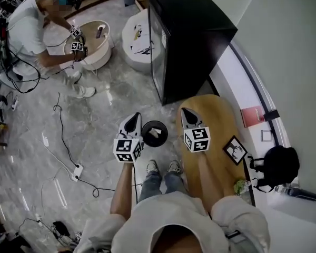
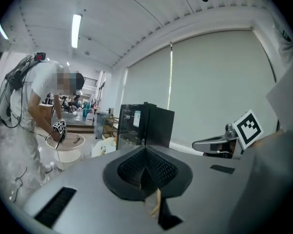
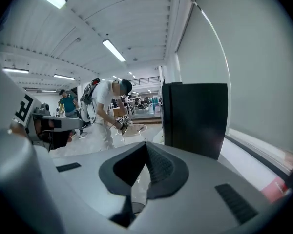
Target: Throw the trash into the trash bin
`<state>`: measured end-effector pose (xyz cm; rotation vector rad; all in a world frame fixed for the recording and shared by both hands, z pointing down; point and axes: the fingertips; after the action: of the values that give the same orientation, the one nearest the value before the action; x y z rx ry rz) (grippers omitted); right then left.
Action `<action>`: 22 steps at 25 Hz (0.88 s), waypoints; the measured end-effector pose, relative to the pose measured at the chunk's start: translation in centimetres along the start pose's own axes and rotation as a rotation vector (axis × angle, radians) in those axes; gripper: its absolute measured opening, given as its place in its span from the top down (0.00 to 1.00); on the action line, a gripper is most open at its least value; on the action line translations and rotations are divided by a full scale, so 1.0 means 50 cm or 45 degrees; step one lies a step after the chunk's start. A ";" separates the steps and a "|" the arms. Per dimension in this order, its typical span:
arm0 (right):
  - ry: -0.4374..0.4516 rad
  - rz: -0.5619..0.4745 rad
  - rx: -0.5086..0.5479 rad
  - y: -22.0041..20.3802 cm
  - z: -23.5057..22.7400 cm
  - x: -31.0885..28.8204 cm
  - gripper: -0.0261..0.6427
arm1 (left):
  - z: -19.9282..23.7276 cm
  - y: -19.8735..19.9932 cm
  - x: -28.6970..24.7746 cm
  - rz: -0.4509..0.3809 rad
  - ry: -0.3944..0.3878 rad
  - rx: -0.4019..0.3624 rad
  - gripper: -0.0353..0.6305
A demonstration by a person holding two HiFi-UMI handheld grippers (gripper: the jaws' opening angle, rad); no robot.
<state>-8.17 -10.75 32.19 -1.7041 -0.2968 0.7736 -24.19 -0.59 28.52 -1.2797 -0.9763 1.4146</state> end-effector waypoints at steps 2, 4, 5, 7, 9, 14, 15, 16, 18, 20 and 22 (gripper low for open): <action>-0.004 -0.042 -0.001 0.051 -0.006 0.009 0.92 | 0.001 0.045 0.001 -0.033 0.009 -0.027 0.92; -0.006 -0.085 0.005 0.094 -0.012 0.017 0.92 | 0.005 0.085 0.006 -0.060 0.024 -0.057 0.92; -0.007 -0.103 0.011 0.112 -0.016 0.020 0.92 | 0.007 0.103 0.009 -0.074 0.031 -0.066 0.92; -0.006 -0.130 0.026 0.143 -0.023 0.023 0.92 | 0.009 0.132 0.016 -0.096 0.040 -0.076 0.92; -0.005 -0.153 0.034 0.171 -0.024 0.027 0.92 | 0.014 0.153 0.025 -0.103 0.045 -0.094 0.92; -0.010 -0.209 0.039 0.224 -0.033 0.044 0.92 | 0.031 0.207 0.030 -0.141 0.064 -0.123 0.92; -0.016 -0.213 0.037 0.228 -0.039 0.050 0.92 | 0.029 0.217 0.029 -0.148 0.064 -0.131 0.92; -0.024 -0.213 0.035 0.227 -0.044 0.058 0.92 | 0.026 0.226 0.029 -0.153 0.062 -0.140 0.92; -0.039 -0.210 0.033 0.221 -0.052 0.074 0.92 | 0.019 0.238 0.031 -0.163 0.058 -0.153 0.92; -0.052 -0.214 0.028 0.223 -0.054 0.085 0.92 | 0.019 0.252 0.036 -0.175 0.060 -0.165 0.92; -0.058 -0.225 0.024 0.231 -0.053 0.091 0.92 | 0.021 0.266 0.040 -0.189 0.063 -0.172 0.92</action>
<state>-5.41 -13.51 20.10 -1.6198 -0.4634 0.6827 -27.01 -1.56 15.36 -1.3062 -1.1249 1.2150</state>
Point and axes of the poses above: the fingertips, and each gripper's own axes: x backward along the fingers, z to its left, y out of its top, and after that the axes turned 1 degree about -z, right-handed
